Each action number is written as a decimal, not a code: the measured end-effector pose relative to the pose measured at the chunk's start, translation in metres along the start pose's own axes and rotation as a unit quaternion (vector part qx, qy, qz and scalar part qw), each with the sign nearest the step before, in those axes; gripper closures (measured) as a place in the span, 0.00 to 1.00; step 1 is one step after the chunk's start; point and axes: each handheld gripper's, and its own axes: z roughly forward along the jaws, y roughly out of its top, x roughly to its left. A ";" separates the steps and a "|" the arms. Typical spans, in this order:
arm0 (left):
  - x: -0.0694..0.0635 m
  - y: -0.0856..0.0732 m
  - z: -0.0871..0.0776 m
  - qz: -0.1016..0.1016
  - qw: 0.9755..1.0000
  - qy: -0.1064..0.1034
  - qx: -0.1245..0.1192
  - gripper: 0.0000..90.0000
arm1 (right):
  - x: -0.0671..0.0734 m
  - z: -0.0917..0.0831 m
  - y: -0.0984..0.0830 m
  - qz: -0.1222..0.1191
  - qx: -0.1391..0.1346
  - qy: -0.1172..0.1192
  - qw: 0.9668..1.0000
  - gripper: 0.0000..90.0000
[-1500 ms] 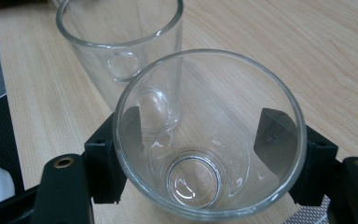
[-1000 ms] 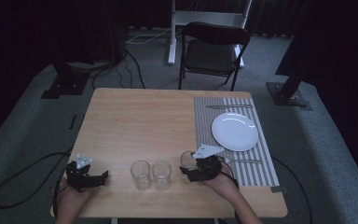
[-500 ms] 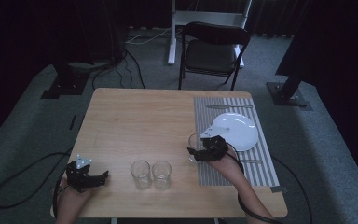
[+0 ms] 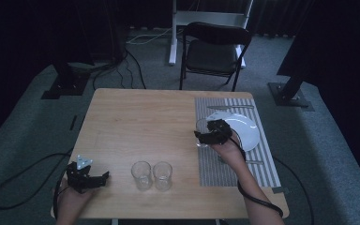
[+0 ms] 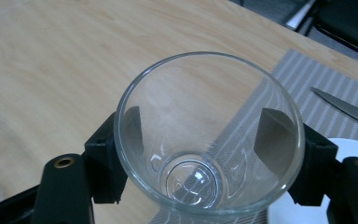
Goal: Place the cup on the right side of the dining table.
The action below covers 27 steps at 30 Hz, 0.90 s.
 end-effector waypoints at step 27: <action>0.000 0.000 0.000 0.000 1.000 0.000 0.000 0.00 | -0.078 0.066 0.054 0.090 0.024 -0.090 0.992 0.32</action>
